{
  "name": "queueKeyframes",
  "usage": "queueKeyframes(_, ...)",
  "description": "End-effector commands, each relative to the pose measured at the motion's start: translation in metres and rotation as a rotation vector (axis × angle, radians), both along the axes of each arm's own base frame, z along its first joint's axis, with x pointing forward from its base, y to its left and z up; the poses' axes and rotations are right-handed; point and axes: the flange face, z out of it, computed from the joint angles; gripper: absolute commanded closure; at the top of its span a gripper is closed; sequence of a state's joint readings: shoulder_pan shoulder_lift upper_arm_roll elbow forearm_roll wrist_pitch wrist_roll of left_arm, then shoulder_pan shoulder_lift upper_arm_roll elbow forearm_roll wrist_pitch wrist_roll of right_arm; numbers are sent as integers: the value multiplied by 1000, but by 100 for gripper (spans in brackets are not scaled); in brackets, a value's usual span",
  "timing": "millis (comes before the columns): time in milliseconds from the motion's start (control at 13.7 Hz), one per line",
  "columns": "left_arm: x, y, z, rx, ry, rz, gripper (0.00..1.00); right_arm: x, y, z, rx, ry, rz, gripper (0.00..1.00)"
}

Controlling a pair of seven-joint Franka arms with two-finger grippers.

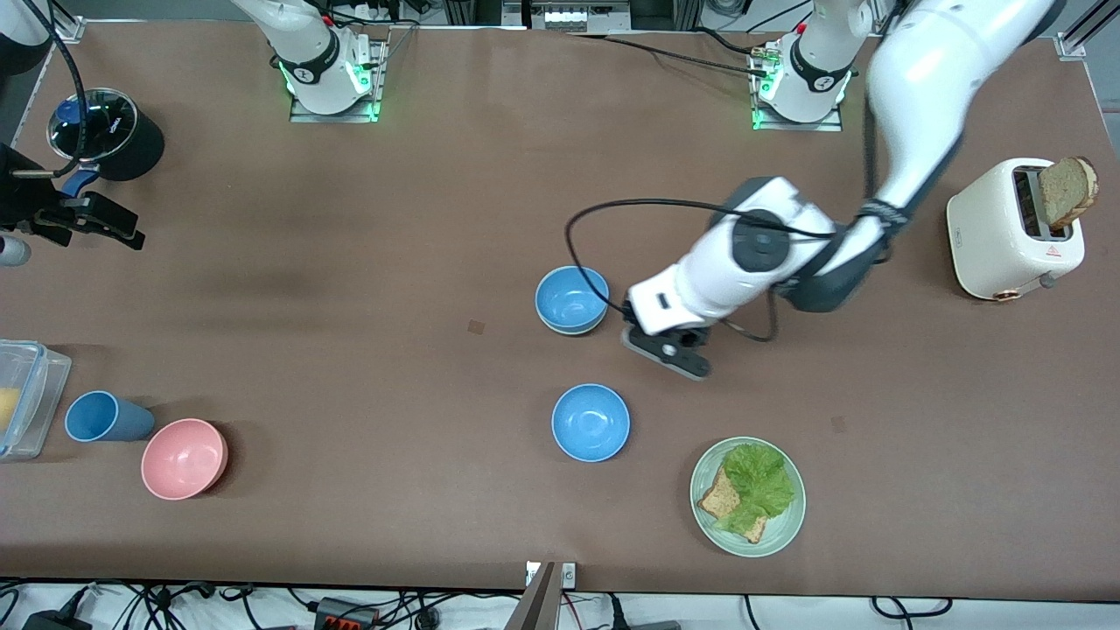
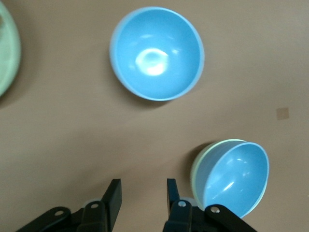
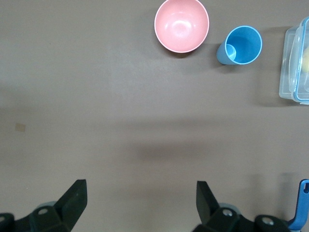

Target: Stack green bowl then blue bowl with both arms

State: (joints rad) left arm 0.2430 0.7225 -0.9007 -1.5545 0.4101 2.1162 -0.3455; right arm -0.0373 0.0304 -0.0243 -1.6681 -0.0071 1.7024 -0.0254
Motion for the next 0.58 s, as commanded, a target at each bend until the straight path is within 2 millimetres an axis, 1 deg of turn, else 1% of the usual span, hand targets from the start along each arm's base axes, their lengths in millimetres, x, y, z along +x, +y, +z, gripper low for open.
queueKeyframes(0,8,19,29,31,34,12,47,-6,0,2,-3,3,6,0)
queueKeyframes(73,13,32,35,47,52,29,46,-6,1,2,-3,4,9,0)
queueKeyframes(146,15,38,43,57,65,32,39,-6,0,2,-3,4,15,0)
queueKeyframes(218,21,49,51,59,69,48,23,-5,0,1,-3,6,15,0)
queueKeyframes(291,26,63,51,56,75,40,0,-6,0,2,-3,4,15,0)
queueKeyframes(364,27,66,57,44,60,-5,0,-7,0,1,-2,13,15,0)
queueKeyframes(510,34,92,67,27,50,-2,0,-8,0,2,-5,17,15,0)
